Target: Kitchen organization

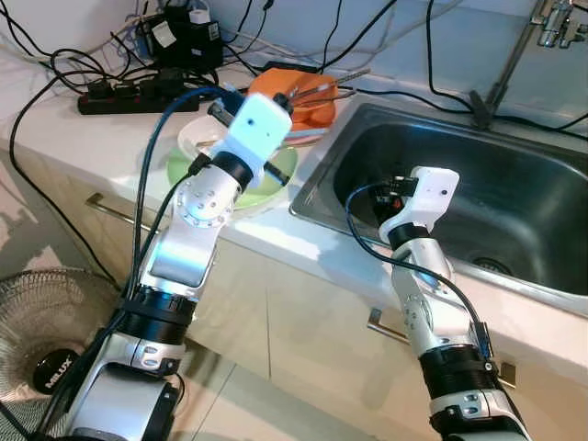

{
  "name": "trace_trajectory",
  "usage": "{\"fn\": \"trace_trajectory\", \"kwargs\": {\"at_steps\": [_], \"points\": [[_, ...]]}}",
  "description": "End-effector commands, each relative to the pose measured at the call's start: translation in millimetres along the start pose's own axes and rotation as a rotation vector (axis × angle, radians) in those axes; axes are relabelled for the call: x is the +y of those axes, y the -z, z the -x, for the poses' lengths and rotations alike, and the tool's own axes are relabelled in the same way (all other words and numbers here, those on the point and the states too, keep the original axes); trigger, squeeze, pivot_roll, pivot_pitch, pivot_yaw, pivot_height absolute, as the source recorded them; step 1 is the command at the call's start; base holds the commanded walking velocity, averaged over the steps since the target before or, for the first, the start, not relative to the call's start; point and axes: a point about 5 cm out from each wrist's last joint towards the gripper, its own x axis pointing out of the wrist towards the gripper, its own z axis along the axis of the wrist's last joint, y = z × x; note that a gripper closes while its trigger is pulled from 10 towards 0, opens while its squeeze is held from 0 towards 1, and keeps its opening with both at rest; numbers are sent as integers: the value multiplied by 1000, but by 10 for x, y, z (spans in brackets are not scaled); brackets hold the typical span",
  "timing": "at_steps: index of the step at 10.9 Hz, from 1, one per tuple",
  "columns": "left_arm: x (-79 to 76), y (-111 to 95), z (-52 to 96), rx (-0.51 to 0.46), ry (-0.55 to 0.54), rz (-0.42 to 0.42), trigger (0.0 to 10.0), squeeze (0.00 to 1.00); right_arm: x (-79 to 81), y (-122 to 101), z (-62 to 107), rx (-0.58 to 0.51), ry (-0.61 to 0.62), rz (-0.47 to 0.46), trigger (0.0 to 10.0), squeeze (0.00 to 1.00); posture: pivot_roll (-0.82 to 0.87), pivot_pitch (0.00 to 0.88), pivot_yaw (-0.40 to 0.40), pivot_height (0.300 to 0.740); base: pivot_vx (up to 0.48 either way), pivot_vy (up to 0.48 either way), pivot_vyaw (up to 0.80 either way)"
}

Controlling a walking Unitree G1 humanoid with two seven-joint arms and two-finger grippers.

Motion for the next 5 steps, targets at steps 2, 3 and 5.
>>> {"fn": "trace_trajectory", "kwargs": {"at_steps": [2, 3, 5], "points": [[141, -288, -19, -149, -68, 31, 10000, 0, 16, -27, -22, -14, -14, 5, 10000, 0, 173, 4, -9, 740, 0, 0, 0], [189, -413, -16, -215, -91, 37, 10000, 0, 16, -25, -21, -14, -15, 5, 10000, 0, 173, 5, -10, 740, 0, 0, 0], [245, -705, 14, -375, -117, 58, 10000, 0, 3, -41, -28, -19, -14, 7, 10000, 0, 176, 4, -12, 740, 0, 0, 0]]}}
